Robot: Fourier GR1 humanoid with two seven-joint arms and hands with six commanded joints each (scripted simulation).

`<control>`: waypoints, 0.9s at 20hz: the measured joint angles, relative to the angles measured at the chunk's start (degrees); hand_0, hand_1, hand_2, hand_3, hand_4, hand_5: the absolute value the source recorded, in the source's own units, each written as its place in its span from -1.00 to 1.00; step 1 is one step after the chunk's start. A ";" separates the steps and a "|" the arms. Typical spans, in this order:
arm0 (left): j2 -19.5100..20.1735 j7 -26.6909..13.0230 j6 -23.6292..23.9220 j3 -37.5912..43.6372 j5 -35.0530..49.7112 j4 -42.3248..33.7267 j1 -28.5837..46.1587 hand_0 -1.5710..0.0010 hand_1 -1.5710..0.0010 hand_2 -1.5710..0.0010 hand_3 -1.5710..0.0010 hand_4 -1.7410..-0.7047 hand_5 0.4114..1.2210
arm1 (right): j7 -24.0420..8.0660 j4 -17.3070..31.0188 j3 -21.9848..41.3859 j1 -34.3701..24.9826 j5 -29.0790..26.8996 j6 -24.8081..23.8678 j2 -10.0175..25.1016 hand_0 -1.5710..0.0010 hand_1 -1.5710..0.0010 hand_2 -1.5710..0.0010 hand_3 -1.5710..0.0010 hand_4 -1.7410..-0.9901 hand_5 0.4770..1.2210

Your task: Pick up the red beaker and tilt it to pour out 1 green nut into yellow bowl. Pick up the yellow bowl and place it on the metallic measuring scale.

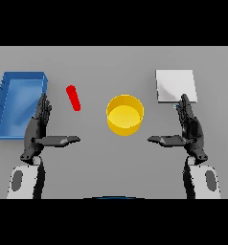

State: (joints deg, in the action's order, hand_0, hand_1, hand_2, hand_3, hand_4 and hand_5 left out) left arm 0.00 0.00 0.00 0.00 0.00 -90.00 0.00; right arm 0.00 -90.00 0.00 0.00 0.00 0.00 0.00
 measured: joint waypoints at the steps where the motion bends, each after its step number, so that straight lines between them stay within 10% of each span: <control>1: -0.06 -0.17 0.14 0.01 -0.02 0.14 -0.25 1.00 1.00 1.00 1.00 0.04 -0.41 | 0.01 -0.04 -0.05 0.04 -0.06 -0.01 0.05 1.00 1.00 1.00 1.00 0.32 -0.45; 6: -0.36 -0.72 0.84 0.17 -0.50 1.56 -2.43 1.00 1.00 1.00 1.00 0.04 -0.41 | -0.03 0.20 -0.48 0.01 -0.56 0.54 0.59 1.00 1.00 1.00 1.00 0.32 -0.45; 8: 1.26 0.19 0.53 -3.67 -5.35 -1.93 0.73 1.00 1.00 1.00 1.00 0.02 -0.41 | 7.13 -4.54 3.78 4.46 9.07 -1.15 4.25 1.00 1.00 1.00 1.00 0.34 -0.46; 18: 2.64 -4.86 -0.91 -5.67 -7.88 -0.53 -2.03 1.00 1.00 1.00 1.00 -0.21 -0.25 | 6.53 -8.25 5.69 6.72 10.45 0.08 5.10 1.00 1.00 1.00 1.00 0.23 -0.46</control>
State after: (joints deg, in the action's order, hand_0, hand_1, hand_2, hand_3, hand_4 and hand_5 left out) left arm 2.64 -4.86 -0.91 -5.67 -7.88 -90.53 -2.03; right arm 6.53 -98.25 5.69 6.72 10.45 0.08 5.10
